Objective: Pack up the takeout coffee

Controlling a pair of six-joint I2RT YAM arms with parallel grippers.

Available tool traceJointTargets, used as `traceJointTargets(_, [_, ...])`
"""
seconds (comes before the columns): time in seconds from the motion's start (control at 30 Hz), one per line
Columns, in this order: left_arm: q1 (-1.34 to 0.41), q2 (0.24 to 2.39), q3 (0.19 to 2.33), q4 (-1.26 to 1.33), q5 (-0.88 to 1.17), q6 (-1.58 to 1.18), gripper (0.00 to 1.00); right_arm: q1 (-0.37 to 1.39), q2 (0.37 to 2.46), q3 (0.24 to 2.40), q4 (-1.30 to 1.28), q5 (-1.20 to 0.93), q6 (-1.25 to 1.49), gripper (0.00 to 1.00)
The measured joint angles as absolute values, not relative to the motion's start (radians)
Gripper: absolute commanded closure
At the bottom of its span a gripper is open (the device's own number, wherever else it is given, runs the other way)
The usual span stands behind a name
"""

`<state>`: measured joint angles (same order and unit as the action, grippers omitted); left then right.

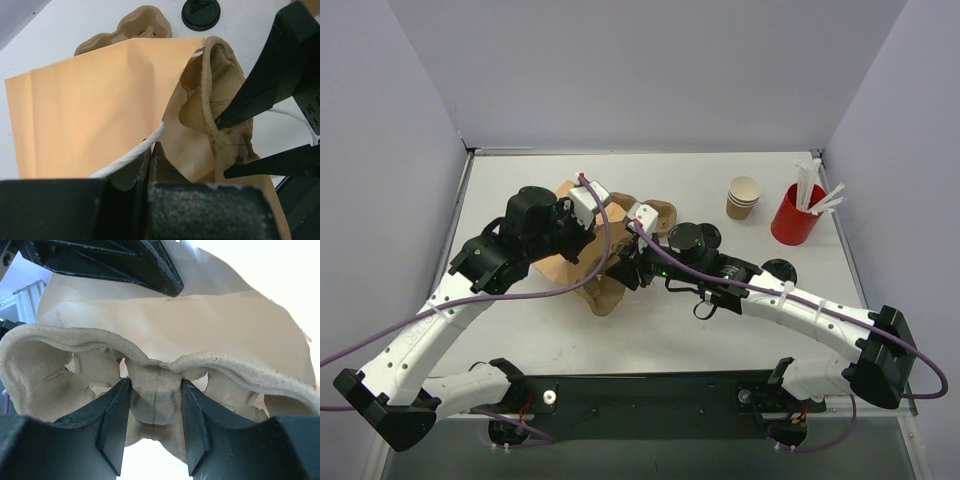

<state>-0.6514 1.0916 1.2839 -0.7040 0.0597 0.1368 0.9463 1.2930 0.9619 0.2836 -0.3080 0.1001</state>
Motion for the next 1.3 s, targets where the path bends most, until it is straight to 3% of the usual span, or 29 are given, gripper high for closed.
traceJointTargets(0.33, [-0.65, 1.089, 1.316, -0.772, 0.191, 0.144, 1.0, 0.955, 1.288, 0.99, 0.238, -0.262, 0.057, 0.73])
traceJointTargets(1.3, [-0.646, 1.112, 1.302, -0.716, 0.313, 0.011, 1.0, 1.039, 1.281, 1.074, 0.058, -0.14, -0.058, 0.74])
